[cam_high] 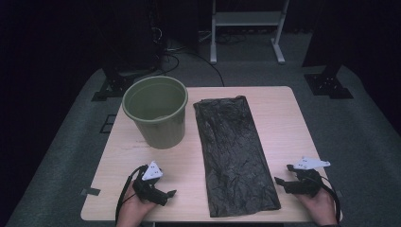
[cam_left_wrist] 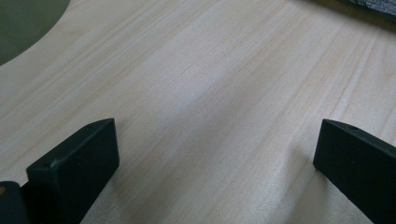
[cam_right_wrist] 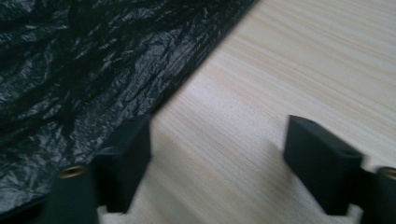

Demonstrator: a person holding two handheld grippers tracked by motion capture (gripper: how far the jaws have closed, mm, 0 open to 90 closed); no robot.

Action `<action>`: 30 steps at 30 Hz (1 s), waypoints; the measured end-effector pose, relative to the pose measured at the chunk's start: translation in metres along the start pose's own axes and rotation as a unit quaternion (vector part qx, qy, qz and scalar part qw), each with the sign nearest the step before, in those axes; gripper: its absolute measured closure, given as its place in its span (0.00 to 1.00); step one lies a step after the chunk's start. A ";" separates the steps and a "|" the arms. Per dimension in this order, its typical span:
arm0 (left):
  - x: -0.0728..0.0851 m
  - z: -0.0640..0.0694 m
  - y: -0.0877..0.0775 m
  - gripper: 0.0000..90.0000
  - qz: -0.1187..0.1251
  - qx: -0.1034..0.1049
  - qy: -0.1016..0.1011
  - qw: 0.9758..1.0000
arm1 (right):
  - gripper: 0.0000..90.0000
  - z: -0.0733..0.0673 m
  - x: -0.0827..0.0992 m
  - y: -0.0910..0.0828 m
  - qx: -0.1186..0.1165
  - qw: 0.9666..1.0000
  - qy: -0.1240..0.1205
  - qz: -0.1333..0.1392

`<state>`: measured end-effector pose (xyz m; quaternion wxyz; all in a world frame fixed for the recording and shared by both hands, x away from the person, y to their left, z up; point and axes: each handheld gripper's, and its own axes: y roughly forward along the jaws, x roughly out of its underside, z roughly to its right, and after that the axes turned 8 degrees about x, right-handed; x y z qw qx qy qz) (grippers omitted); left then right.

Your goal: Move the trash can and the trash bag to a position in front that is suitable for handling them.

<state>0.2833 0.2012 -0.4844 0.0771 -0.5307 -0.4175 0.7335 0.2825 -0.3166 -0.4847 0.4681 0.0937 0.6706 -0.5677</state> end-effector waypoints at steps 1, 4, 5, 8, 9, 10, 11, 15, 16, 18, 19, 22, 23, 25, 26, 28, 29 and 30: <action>0.000 0.000 0.000 0.00 0.000 0.000 0.000 1.000 | 0.39 -0.001 -0.001 -0.001 -0.002 1.000 -0.002 0.003; 0.000 0.000 0.000 0.00 0.000 0.000 0.000 1.000 | 0.49 -0.002 -0.002 -0.002 0.002 1.000 0.002 0.001; 0.000 0.000 0.000 0.00 0.000 0.000 0.000 1.000 | 0.50 -0.002 -0.002 -0.002 0.002 1.000 0.002 0.000; 0.000 0.000 0.000 0.00 0.000 0.000 0.000 1.000 | 0.49 -0.002 -0.003 -0.003 0.003 1.000 0.006 -0.005; 0.000 0.000 0.000 0.00 0.000 0.000 0.000 1.000 | 0.49 -0.002 -0.005 -0.002 -0.004 1.000 0.011 -0.009; 0.000 0.000 0.000 0.00 0.000 -0.001 0.000 1.000 | 0.49 -0.002 -0.005 -0.002 -0.006 1.000 0.015 -0.009; 0.000 0.000 0.000 0.00 0.000 0.000 0.000 1.000 | 0.49 -0.002 -0.006 -0.002 -0.008 1.000 0.018 -0.010; 0.000 0.000 0.000 0.00 0.000 0.000 0.000 1.000 | 0.49 -0.004 -0.011 -0.003 -0.013 1.000 0.023 -0.004; 0.000 0.000 0.000 0.00 0.000 0.000 0.000 1.000 | 0.49 -0.005 -0.013 -0.004 -0.016 1.000 0.026 -0.001; 0.000 0.000 0.000 0.00 0.000 0.000 0.000 1.000 | 0.49 -0.008 -0.017 -0.004 -0.026 0.999 0.029 0.006; 0.000 0.000 0.000 0.00 0.000 -0.001 0.000 1.000 | 0.49 -0.010 -0.018 -0.004 -0.029 0.999 0.027 0.007; 0.000 0.000 0.000 0.00 0.001 -0.001 0.000 1.000 | 0.49 -0.017 -0.023 0.000 -0.039 0.999 0.021 0.007; 0.000 0.000 0.000 0.00 0.000 0.000 0.000 1.000 | 0.49 -0.019 -0.024 0.001 -0.040 0.999 0.018 0.004; 0.000 0.000 0.000 0.00 0.000 0.000 0.000 1.000 | 0.49 -0.022 -0.026 0.005 -0.042 0.999 0.014 0.000; 0.000 0.000 0.000 0.00 0.000 0.000 0.000 1.000 | 0.49 -0.022 -0.026 0.005 -0.042 0.999 0.014 0.000; 0.000 0.000 0.000 0.00 0.000 0.000 0.000 1.000 | 0.50 -0.026 -0.029 0.011 -0.043 0.999 0.011 -0.007; 0.000 0.000 0.000 0.00 0.000 -0.001 0.000 1.000 | 0.51 -0.027 -0.030 0.014 -0.042 0.999 0.010 -0.010; 0.000 0.000 0.000 0.00 0.000 0.000 0.000 1.000 | 0.53 -0.027 -0.030 0.016 -0.043 0.999 0.009 -0.013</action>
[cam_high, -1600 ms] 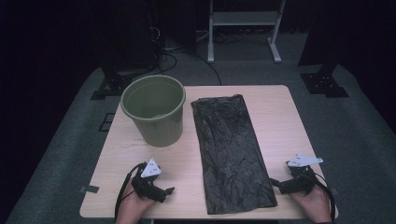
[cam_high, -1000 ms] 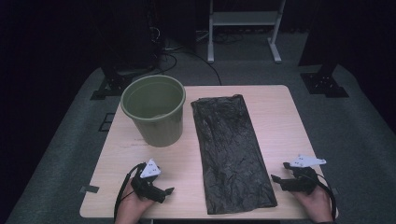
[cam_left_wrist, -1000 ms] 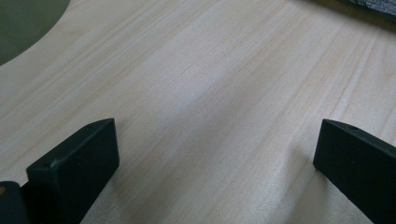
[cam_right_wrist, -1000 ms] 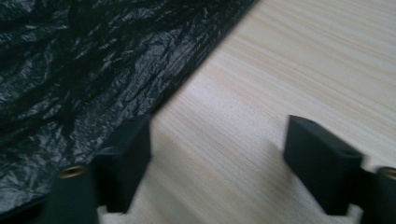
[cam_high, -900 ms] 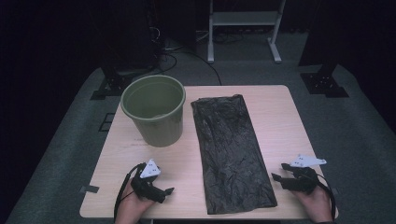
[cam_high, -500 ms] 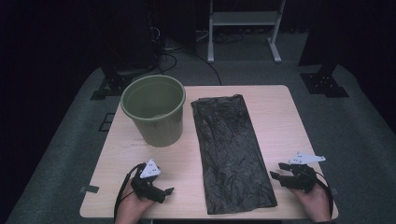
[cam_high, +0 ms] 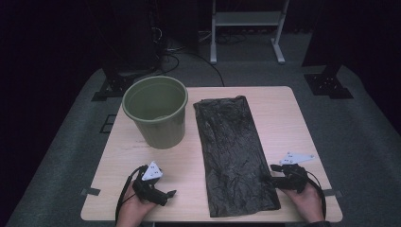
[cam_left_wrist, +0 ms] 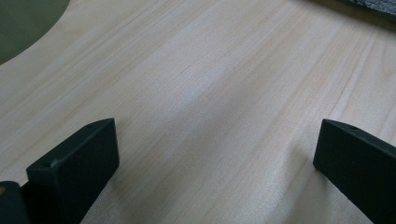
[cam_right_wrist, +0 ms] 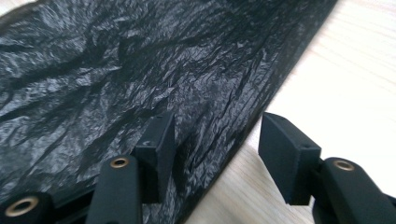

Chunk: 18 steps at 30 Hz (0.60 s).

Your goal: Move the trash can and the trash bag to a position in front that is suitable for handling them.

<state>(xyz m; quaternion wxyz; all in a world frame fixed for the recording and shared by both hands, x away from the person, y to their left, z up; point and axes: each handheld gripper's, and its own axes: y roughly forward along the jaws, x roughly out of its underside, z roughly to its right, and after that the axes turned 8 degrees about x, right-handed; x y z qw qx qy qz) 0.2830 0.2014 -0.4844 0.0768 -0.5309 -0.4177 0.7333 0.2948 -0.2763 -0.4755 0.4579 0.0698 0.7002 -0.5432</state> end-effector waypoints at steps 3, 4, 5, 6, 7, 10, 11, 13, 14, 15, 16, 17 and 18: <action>0.000 0.000 0.000 0.00 0.000 0.000 0.000 1.000 | 0.62 -0.001 0.000 0.003 0.007 1.000 -0.007 -0.003; 0.000 0.000 0.000 0.00 0.000 0.000 0.000 1.000 | 0.65 -0.001 -0.001 0.002 0.008 1.000 -0.007 -0.004; 0.000 0.000 0.000 0.00 0.000 0.000 0.000 1.000 | 0.70 -0.002 -0.001 0.002 0.013 1.000 -0.009 -0.004; 0.000 0.000 0.000 0.00 0.000 0.000 0.000 1.000 | 0.76 -0.003 -0.001 0.002 0.017 1.000 -0.013 -0.006; 0.000 0.000 0.000 0.00 0.000 0.000 0.000 1.000 | 0.80 -0.004 -0.001 0.002 0.018 1.000 -0.018 -0.007; 0.000 0.000 0.000 0.00 0.000 0.000 0.000 1.000 | 0.97 -0.004 -0.001 0.001 0.015 1.000 -0.019 -0.010; 0.000 0.000 0.000 0.00 0.000 0.000 0.000 1.000 | 1.00 -0.003 -0.001 0.001 0.012 1.000 -0.017 -0.010; 0.000 0.000 0.000 0.00 0.000 0.000 0.000 1.000 | 1.00 -0.003 -0.001 0.001 0.006 1.000 -0.013 -0.011; 0.000 0.000 0.000 0.00 0.000 0.000 0.000 1.000 | 1.00 -0.002 -0.001 0.001 0.005 1.000 -0.013 -0.010; 0.000 0.000 0.000 0.00 0.000 0.000 0.000 1.000 | 1.00 -0.002 0.000 0.001 0.003 1.000 -0.012 -0.009; 0.000 0.000 0.000 0.00 0.000 0.000 0.000 1.000 | 1.00 -0.001 0.000 0.001 0.004 1.000 -0.012 -0.009; 0.000 0.000 0.000 0.00 0.000 0.000 0.000 1.000 | 1.00 -0.001 0.000 0.001 0.007 1.000 -0.013 -0.010; 0.000 0.000 0.000 0.00 0.000 0.000 0.000 1.000 | 1.00 -0.001 0.000 0.000 0.011 1.000 -0.015 -0.010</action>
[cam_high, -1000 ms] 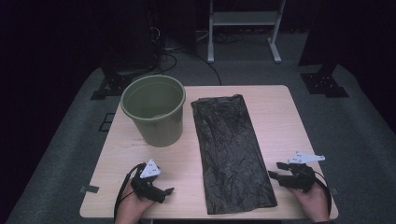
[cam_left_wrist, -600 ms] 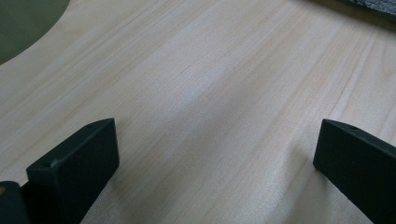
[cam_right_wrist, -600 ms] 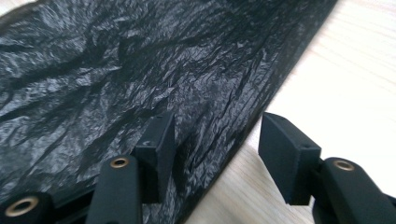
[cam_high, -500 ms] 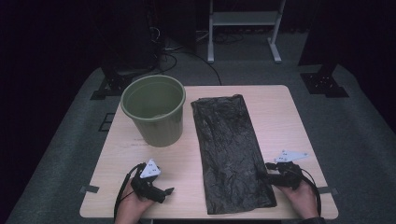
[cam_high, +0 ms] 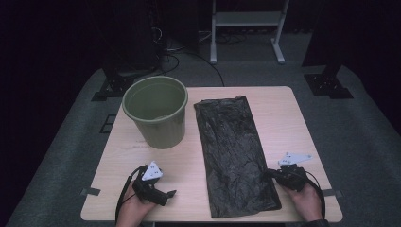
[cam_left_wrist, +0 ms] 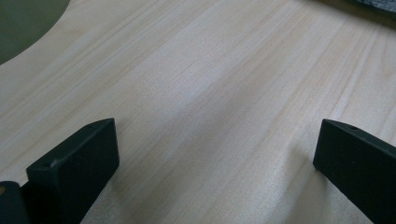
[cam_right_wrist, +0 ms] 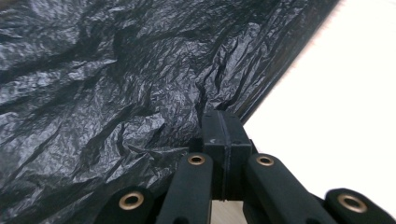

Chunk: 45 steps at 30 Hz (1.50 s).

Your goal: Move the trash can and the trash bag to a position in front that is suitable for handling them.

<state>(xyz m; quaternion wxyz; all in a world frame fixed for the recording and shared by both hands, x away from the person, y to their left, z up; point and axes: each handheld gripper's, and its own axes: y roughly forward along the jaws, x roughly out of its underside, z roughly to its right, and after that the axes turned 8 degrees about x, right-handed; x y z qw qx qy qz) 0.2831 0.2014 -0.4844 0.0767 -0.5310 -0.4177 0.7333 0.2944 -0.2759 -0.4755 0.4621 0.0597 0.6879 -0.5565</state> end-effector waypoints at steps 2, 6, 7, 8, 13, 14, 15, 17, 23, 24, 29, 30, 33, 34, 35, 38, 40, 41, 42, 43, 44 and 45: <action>0.000 0.000 0.000 0.00 0.000 0.000 0.000 1.000 | 1.00 0.003 0.001 -0.003 0.003 1.000 0.005 0.004; 0.000 0.000 0.000 0.00 0.000 0.000 0.000 1.000 | 1.00 0.010 0.003 -0.012 0.012 1.000 0.013 0.014; 0.000 0.000 0.000 0.00 0.000 0.000 0.000 1.000 | 1.00 0.013 0.004 -0.015 0.016 1.000 0.017 0.014; 0.000 0.000 0.000 0.00 0.000 0.000 0.000 1.000 | 1.00 0.018 0.007 -0.017 0.022 0.999 0.021 0.013; 0.000 0.000 0.000 0.00 0.000 0.000 0.000 1.000 | 1.00 0.031 0.016 -0.028 0.049 0.998 0.032 0.010; 0.000 0.000 0.000 0.00 0.000 0.000 0.000 1.000 | 1.00 0.033 0.018 -0.031 0.055 0.998 0.035 0.009; 0.000 0.000 0.000 0.00 0.000 0.000 0.000 1.000 | 1.00 0.035 0.020 -0.033 0.060 0.998 0.035 0.009; 0.000 0.000 0.000 0.00 0.000 0.000 0.000 1.000 | 1.00 0.041 0.027 -0.039 0.074 0.996 0.041 0.004; 0.000 0.000 0.000 0.00 0.000 0.000 0.000 1.000 | 0.91 0.049 0.038 -0.048 0.096 0.994 0.052 0.000; 0.000 0.000 0.000 0.00 0.000 0.000 0.000 1.000 | 0.84 0.050 0.039 -0.049 0.097 0.994 0.057 0.002; 0.000 0.000 0.000 0.00 0.000 0.000 0.000 1.000 | 0.59 0.046 0.035 -0.052 0.103 0.993 0.060 0.015; 0.000 0.000 0.000 0.00 0.000 0.000 0.000 1.000 | 0.54 0.044 0.032 -0.052 0.100 0.993 0.057 0.019; 0.000 0.000 0.000 0.00 0.000 0.000 0.000 1.000 | 0.47 0.038 0.026 -0.050 0.082 0.995 0.056 0.030; 0.000 0.000 0.000 0.00 0.000 0.000 0.000 1.000 | 0.46 0.037 0.024 -0.048 0.072 0.995 0.056 0.031; 0.000 0.000 0.000 0.00 0.000 0.000 0.000 1.000 | 0.46 0.035 0.019 -0.045 0.064 0.996 0.051 0.033; 0.000 0.000 0.000 0.00 0.000 0.000 0.000 1.000 | 0.46 0.031 0.010 -0.039 0.058 0.997 0.043 0.034; 0.000 0.000 0.000 0.00 0.000 0.000 0.000 1.000 | 0.46 0.028 -0.006 -0.028 0.051 0.998 0.033 0.036; 0.000 0.000 0.000 0.00 0.000 0.000 0.000 1.000 | 0.46 0.028 -0.011 -0.024 0.052 0.998 0.029 0.031; 0.000 0.000 0.000 0.00 0.000 0.000 0.000 1.000 | 0.46 0.029 -0.015 -0.020 0.055 0.998 0.025 0.026; 0.000 0.000 0.000 0.00 0.000 0.000 0.000 1.000 | 0.46 0.031 -0.019 -0.017 0.062 0.998 0.023 0.022; 0.000 0.000 0.000 0.00 0.000 0.000 0.000 1.000 | 0.46 0.033 -0.022 -0.013 0.062 0.998 0.025 0.018; 0.000 0.000 0.000 0.00 0.000 0.000 0.000 1.000 | 0.46 0.035 -0.025 -0.010 0.066 0.997 0.026 0.015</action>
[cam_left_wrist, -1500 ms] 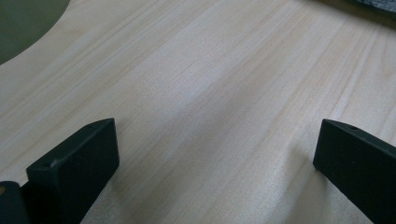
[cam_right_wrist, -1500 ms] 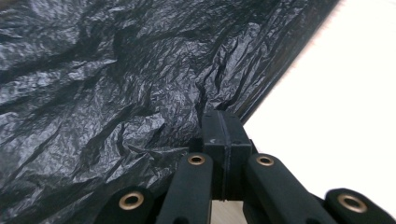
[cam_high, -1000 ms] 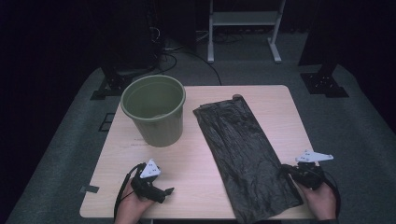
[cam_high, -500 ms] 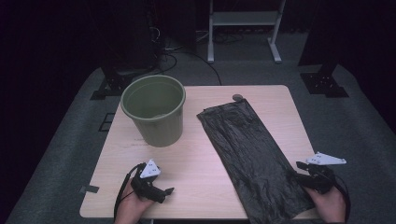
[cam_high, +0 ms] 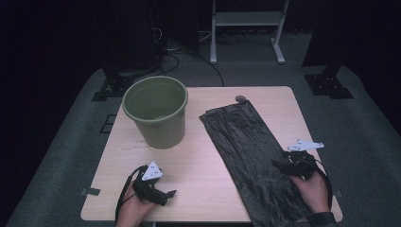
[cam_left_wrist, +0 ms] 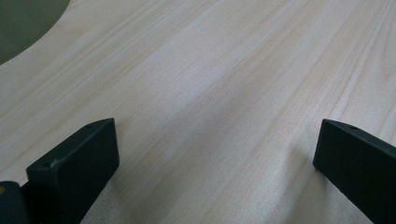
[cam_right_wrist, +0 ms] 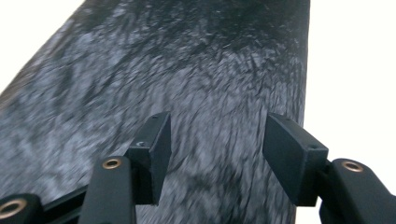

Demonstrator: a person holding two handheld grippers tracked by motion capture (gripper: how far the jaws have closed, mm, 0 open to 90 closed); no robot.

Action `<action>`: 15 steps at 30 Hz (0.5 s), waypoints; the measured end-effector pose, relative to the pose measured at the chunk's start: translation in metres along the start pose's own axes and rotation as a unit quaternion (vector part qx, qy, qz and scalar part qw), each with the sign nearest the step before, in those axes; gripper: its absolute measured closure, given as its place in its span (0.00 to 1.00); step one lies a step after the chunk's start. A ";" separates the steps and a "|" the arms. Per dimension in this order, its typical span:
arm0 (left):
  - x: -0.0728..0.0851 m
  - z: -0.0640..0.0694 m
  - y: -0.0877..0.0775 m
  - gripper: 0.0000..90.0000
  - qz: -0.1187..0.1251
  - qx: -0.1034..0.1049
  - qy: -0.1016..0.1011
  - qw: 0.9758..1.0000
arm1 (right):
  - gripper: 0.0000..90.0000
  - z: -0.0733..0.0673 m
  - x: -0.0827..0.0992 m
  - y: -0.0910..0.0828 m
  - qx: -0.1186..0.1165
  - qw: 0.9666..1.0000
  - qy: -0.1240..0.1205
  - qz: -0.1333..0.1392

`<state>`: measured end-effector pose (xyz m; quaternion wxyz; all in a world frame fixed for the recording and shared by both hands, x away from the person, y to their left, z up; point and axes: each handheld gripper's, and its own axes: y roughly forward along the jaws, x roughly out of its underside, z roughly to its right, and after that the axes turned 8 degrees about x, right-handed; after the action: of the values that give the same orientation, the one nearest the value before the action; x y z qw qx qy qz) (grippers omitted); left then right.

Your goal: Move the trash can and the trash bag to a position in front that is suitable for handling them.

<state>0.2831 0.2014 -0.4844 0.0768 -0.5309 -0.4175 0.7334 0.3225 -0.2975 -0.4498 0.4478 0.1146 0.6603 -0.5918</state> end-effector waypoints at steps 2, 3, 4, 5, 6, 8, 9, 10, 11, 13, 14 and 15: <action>0.000 0.000 0.000 0.00 0.000 0.000 0.000 1.000 | 0.47 0.005 -0.002 0.008 0.007 1.000 0.003 -0.007; 0.000 0.000 0.000 0.00 0.000 0.000 0.000 1.000 | 0.48 0.008 -0.002 0.012 0.005 1.000 0.011 -0.011; 0.000 0.000 0.000 0.00 0.000 0.000 0.000 1.000 | 0.48 0.012 -0.001 0.016 0.007 1.000 0.016 -0.018; 0.000 0.000 0.000 0.00 0.000 0.000 0.000 1.000 | 0.48 0.015 0.000 0.020 0.012 0.999 0.018 -0.025; 0.000 0.000 0.000 0.00 0.000 0.000 0.000 1.000 | 0.48 0.018 0.001 0.023 0.011 0.999 0.025 -0.032; 0.000 0.000 0.000 0.00 0.000 0.000 0.000 1.000 | 0.53 0.023 0.003 0.027 0.010 0.999 0.034 -0.040; 0.000 0.000 0.000 0.00 0.000 0.000 0.000 1.000 | 0.55 0.025 0.003 0.028 0.009 0.998 0.037 -0.043; 0.000 0.000 0.000 0.00 0.000 0.000 0.000 1.000 | 0.58 0.025 0.004 0.029 0.012 0.998 0.039 -0.045; 0.000 0.000 0.000 0.00 0.000 0.000 0.000 1.000 | 0.63 0.026 0.005 0.029 0.013 0.998 0.042 -0.051; 0.000 0.000 0.000 0.00 0.000 0.000 0.000 1.000 | 0.72 0.028 0.006 0.029 0.012 0.998 0.044 -0.050; 0.000 0.000 0.000 0.00 0.000 0.000 0.000 1.000 | 0.79 0.028 0.006 0.028 0.014 0.998 0.041 -0.051; 0.000 0.000 0.000 0.00 0.000 0.000 0.000 1.000 | 0.85 0.028 0.006 0.027 0.017 0.998 0.036 -0.052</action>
<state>0.2831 0.2014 -0.4844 0.0768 -0.5310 -0.4176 0.7333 0.3503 -0.3171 -0.4699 0.3899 0.1091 0.6710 -0.6212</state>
